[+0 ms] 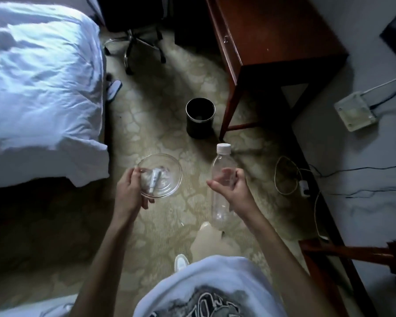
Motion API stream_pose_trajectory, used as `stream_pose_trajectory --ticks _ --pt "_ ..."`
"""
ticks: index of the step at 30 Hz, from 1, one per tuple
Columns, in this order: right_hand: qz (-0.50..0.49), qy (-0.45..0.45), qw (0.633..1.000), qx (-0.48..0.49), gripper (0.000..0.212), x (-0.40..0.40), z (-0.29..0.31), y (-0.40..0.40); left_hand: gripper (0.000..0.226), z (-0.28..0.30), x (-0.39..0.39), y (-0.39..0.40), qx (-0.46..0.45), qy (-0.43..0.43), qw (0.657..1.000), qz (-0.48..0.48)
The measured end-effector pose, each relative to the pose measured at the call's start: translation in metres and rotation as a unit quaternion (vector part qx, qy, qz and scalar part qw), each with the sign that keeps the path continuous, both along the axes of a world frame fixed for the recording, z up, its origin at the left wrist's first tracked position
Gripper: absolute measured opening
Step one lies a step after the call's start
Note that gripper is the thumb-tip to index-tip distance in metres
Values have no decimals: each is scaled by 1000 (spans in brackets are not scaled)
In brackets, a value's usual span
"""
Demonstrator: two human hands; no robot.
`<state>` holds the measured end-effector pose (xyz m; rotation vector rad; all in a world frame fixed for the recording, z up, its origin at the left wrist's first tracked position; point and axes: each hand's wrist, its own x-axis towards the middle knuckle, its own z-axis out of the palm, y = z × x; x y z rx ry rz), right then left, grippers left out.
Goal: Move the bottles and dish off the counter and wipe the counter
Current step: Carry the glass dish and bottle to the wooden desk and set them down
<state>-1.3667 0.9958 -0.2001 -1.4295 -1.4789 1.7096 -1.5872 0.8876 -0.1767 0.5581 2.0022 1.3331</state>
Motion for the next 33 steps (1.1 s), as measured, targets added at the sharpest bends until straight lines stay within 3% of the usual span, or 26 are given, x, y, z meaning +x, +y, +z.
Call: stream_pose_trajectory --ticks 7,14,22,27,30,33 --pt "-59 31 997 -40 52 -83 -46 168 32 -45 -74 178 -43 -39 998 -24" --pt "-38 41 998 9 59 -164 -27 356 28 -12 -148 360 -19 -13 998 -52" --pt "-124 42 991 27 54 -237 -34 497 26 -20 -236 519 -19 -23 997 -77" --pt "-219 19 976 10 49 -272 -58 548 26 -38 -279 622 -37 -47 985 -164" --pt "-302 8 953 7 63 -295 -54 579 28 -36 -309 701 -63 -36 959 -273" --pt "-382 -2 924 31 61 -310 -43 605 28 -23 -322 776 -64 -6 929 -366"
